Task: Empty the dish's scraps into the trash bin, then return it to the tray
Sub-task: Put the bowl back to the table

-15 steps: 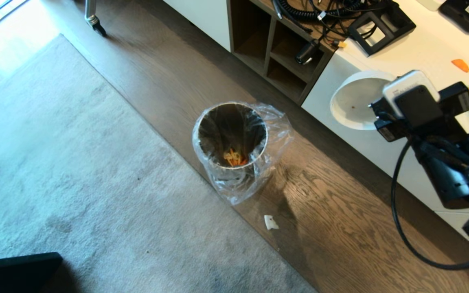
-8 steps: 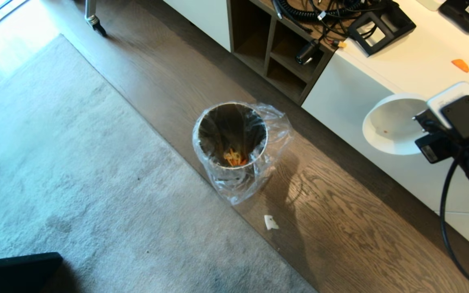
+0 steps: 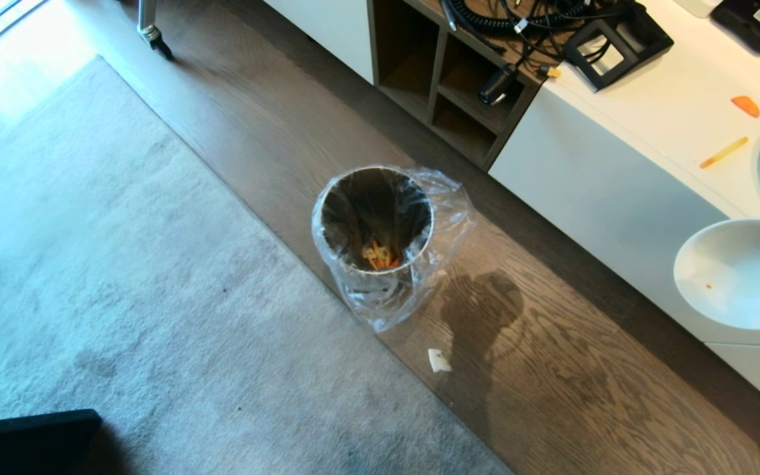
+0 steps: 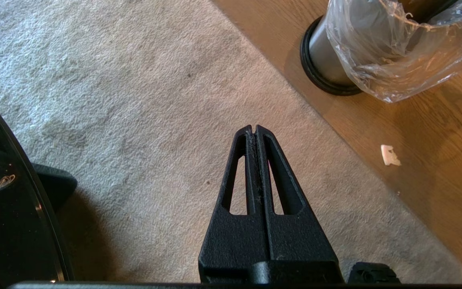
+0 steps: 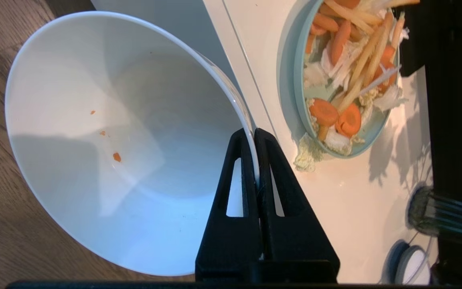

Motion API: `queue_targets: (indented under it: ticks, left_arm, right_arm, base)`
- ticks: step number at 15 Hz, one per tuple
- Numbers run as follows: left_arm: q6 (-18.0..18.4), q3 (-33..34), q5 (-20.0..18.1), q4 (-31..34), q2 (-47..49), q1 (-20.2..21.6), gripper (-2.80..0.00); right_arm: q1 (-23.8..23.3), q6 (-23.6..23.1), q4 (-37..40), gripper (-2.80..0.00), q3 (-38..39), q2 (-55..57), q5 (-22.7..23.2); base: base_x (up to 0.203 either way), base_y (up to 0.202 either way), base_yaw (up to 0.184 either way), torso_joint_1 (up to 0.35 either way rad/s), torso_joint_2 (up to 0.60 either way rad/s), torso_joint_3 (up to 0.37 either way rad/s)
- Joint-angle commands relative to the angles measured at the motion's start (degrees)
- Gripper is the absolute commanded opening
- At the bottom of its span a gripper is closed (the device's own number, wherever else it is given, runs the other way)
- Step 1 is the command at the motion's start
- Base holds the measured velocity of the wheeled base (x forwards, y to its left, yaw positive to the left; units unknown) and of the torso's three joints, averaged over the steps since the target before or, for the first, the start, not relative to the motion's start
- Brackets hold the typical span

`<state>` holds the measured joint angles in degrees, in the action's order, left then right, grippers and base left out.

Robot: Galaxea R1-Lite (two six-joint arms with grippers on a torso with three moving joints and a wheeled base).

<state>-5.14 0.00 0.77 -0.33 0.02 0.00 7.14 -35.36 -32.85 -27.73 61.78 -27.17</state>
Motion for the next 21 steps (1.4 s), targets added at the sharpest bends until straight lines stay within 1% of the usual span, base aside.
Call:
queue_targets:
  ticks: [1, 2, 4, 6, 8, 9, 10, 12, 13, 15, 16, 18, 19, 21]
  left_arm:
    - [-0.04, 0.00, 0.02, -0.02, -0.02, 0.00, -2.80]
    - [-0.04, 0.00, 0.02, -0.02, -0.02, 0.00, -2.80]
    - [-0.04, 0.00, 0.02, -0.02, -0.02, 0.00, -2.80]
    - [-0.04, 0.00, 0.02, -0.02, -0.02, 0.00, -2.80]
    - [-0.04, 0.00, 0.02, -0.02, -0.02, 0.00, -2.80]
    - [-0.04, 0.00, 0.02, -0.02, -0.02, 0.00, -2.80]
    - [-0.04, 0.00, 0.02, -0.02, -0.02, 0.00, -2.80]
    - [-0.13, 0.00, 0.02, -0.02, -0.02, 0.00, -2.80]
    - [-0.09, 0.00, 0.02, -0.02, -0.02, 0.00, -2.80]
    - [-0.12, 0.00, 0.02, -0.02, -0.02, 0.00, -2.80]
    - [-0.13, 0.00, 0.02, -0.02, -0.02, 0.00, -2.80]
    - [-0.13, 0.00, 0.02, -0.02, -0.02, 0.00, -2.80]
    - [-0.04, 0.00, 0.02, -0.02, -0.02, 0.00, -2.80]
    - [-0.04, 0.00, 0.02, -0.02, -0.02, 0.00, -2.80]
  right_arm:
    - [-0.67, 4.56, 0.37, -2.80, 4.46, -6.85, -0.25]
    - [-1.34, 6.81, 0.52, -2.80, 7.86, -9.60, -0.22]
    - [-4.33, 10.80, 0.65, -2.80, 15.51, -15.83, -0.02]
    - [-7.43, 14.55, 0.75, -2.80, 22.10, -22.90, 1.86]
    - [-8.80, 17.31, 2.48, -2.80, 26.11, -29.98, 4.67]
    - [-9.07, 18.65, 5.87, -2.80, 26.78, -33.38, 6.04]
    - [-9.52, 20.08, 10.57, -2.80, 27.17, -37.09, 8.47]
    - [-10.85, 22.63, 19.91, -2.80, 27.52, -44.25, 15.47]
    - [-11.19, 24.31, 22.31, -2.80, 27.57, -45.90, 17.60]
    - [-11.60, 27.16, 25.82, -2.80, 27.71, -45.67, 25.07]
    - [-11.04, 27.81, 28.34, -2.80, 27.72, -45.84, 26.46]
    - [-7.13, 30.15, 32.44, -2.80, 27.68, -46.86, 27.66]
    - [-6.84, 31.38, 33.24, -2.80, 27.63, -48.56, 27.81]
    - [-7.06, 31.72, 32.88, -2.80, 27.70, -53.43, 27.86]
  base:
    - [0.000, 0.000, 0.000, 0.000, 0.00, 0.000]
    - [0.000, 0.000, 0.000, 0.000, 0.00, 0.000]
    - [0.000, 0.000, 0.000, 0.000, 0.00, 0.000]
    - [0.000, 0.000, 0.000, 0.000, 0.00, 0.000]
    - [0.000, 0.000, 0.000, 0.000, 0.00, 0.000]
    - [0.000, 0.000, 0.000, 0.000, 0.00, 0.000]
    - [0.000, 0.000, 0.000, 0.000, 0.00, 0.000]
    - [0.000, 0.000, 0.000, 0.000, 0.00, 0.000]
    - [0.000, 0.000, 0.000, 0.000, 0.00, 0.000]
    - [0.000, 0.000, 0.000, 0.000, 0.00, 0.000]
    - [0.000, 0.000, 0.000, 0.000, 0.00, 0.000]
    - [0.000, 0.000, 0.000, 0.000, 0.00, 0.000]
    - [0.000, 0.000, 0.000, 0.000, 0.00, 0.000]
    - [0.000, 0.000, 0.000, 0.000, 0.00, 0.000]
